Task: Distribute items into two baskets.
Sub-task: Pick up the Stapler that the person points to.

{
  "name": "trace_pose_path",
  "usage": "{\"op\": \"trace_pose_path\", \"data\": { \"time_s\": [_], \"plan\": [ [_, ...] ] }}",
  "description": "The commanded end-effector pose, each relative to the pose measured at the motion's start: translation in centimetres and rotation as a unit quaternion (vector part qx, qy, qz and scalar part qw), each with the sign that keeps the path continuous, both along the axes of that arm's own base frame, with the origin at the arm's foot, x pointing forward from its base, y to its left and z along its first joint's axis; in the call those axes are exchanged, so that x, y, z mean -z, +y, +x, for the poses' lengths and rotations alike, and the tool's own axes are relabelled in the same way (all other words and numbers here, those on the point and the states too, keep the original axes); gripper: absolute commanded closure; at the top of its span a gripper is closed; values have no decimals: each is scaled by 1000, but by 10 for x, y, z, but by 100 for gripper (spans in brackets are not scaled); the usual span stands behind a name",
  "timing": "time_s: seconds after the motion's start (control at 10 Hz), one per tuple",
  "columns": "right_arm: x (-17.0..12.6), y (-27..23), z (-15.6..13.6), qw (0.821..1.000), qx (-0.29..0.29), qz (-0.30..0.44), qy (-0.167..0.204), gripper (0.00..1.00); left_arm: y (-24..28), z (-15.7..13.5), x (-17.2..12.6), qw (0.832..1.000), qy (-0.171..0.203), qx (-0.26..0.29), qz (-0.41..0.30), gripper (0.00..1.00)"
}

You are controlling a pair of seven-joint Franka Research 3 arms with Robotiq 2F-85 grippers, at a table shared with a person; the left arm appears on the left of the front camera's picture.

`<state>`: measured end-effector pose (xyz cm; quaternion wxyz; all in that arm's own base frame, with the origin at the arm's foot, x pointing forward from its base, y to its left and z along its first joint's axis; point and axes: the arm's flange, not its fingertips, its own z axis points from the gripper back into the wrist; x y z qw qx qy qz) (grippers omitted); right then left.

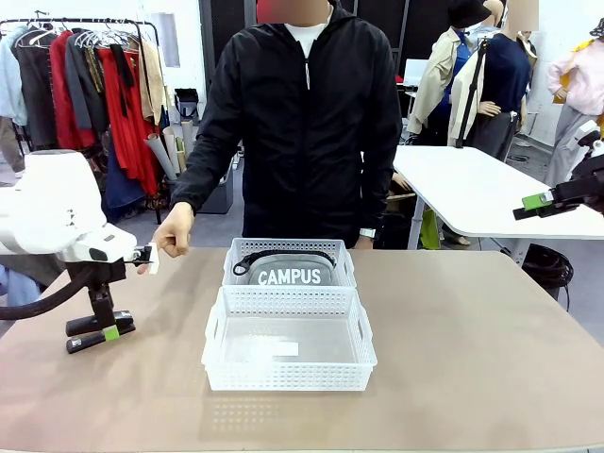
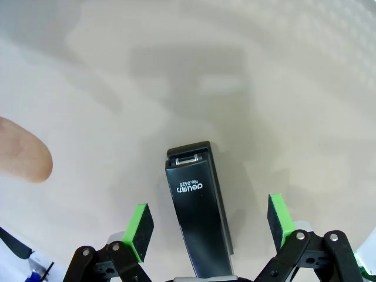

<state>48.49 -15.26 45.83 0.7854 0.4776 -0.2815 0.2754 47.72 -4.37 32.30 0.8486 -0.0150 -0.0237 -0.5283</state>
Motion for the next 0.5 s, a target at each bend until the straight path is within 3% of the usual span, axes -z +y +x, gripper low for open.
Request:
{"op": "trace_pose_path", "data": {
  "time_s": [0.0, 0.2, 0.4],
  "plan": [
    [-2, 2, -3, 1000, 4, -1, -1, 0, 0, 2, 4, 1000, -13, -8, 14, 0],
    [-2, 2, -3, 1000, 4, -1, -1, 0, 1, 4, 5, 1000, -13, -12, 18, 0],
    [-2, 2, -3, 1000, 4, -1, -1, 0, 1, 5, 4, 1000, -10, -10, 26, 10]
  ]
}}
